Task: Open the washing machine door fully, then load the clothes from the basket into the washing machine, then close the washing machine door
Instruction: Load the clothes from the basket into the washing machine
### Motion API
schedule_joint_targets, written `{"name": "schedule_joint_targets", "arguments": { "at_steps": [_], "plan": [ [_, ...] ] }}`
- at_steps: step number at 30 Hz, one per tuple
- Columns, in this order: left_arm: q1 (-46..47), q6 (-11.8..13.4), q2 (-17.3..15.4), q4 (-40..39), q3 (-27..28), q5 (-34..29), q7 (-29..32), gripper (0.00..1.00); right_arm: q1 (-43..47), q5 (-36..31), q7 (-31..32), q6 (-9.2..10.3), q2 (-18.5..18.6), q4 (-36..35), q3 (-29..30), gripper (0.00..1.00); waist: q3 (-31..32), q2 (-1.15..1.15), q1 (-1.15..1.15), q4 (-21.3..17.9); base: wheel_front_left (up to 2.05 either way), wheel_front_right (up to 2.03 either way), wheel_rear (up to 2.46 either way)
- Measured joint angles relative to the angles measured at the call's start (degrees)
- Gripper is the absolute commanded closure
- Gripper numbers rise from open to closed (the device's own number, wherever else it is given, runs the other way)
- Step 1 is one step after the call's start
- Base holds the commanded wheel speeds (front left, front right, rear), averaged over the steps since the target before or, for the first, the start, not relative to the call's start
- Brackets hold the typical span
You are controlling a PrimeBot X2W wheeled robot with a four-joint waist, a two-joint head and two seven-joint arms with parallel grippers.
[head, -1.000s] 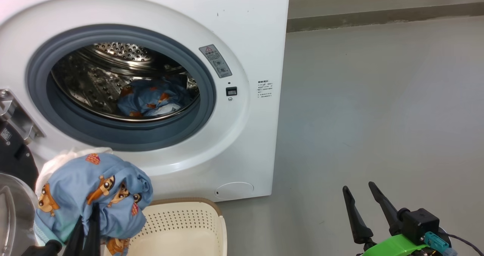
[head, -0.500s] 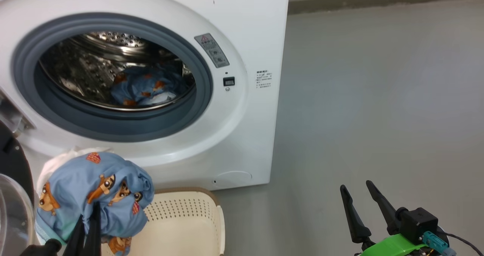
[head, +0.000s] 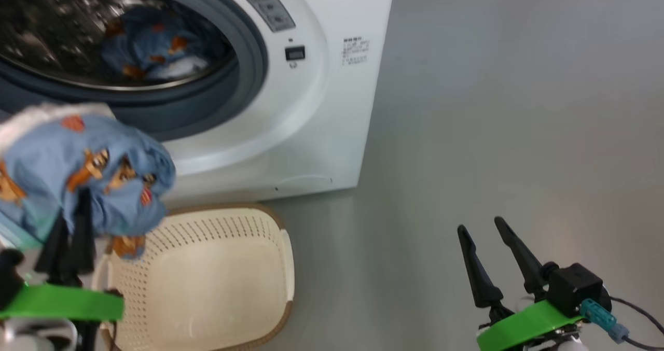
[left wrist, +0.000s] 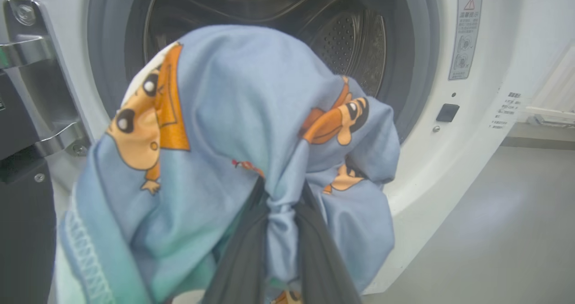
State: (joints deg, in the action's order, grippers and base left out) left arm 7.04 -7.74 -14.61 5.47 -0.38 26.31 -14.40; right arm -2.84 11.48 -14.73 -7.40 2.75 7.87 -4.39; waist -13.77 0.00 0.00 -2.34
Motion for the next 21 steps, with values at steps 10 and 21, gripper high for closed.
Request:
{"name": "schedule_joint_targets", "arguments": {
  "at_steps": [10,21],
  "plan": [
    [12.3,0.0,-4.9,1.2,0.2,1.2,-0.2,1.00,-3.1,0.6,0.0,0.00,0.0,-2.0,-2.3,0.00,-9.3,0.00,0.00,-2.6,0.00,0.00,0.00],
    [24.6,0.0,-11.2,5.8,-2.4,3.2,-0.3,1.00,-4.7,2.0,0.0,0.00,0.0,-4.0,-4.3,0.00,-16.4,0.00,0.00,-7.0,0.00,0.00,0.00]
  ]
}}
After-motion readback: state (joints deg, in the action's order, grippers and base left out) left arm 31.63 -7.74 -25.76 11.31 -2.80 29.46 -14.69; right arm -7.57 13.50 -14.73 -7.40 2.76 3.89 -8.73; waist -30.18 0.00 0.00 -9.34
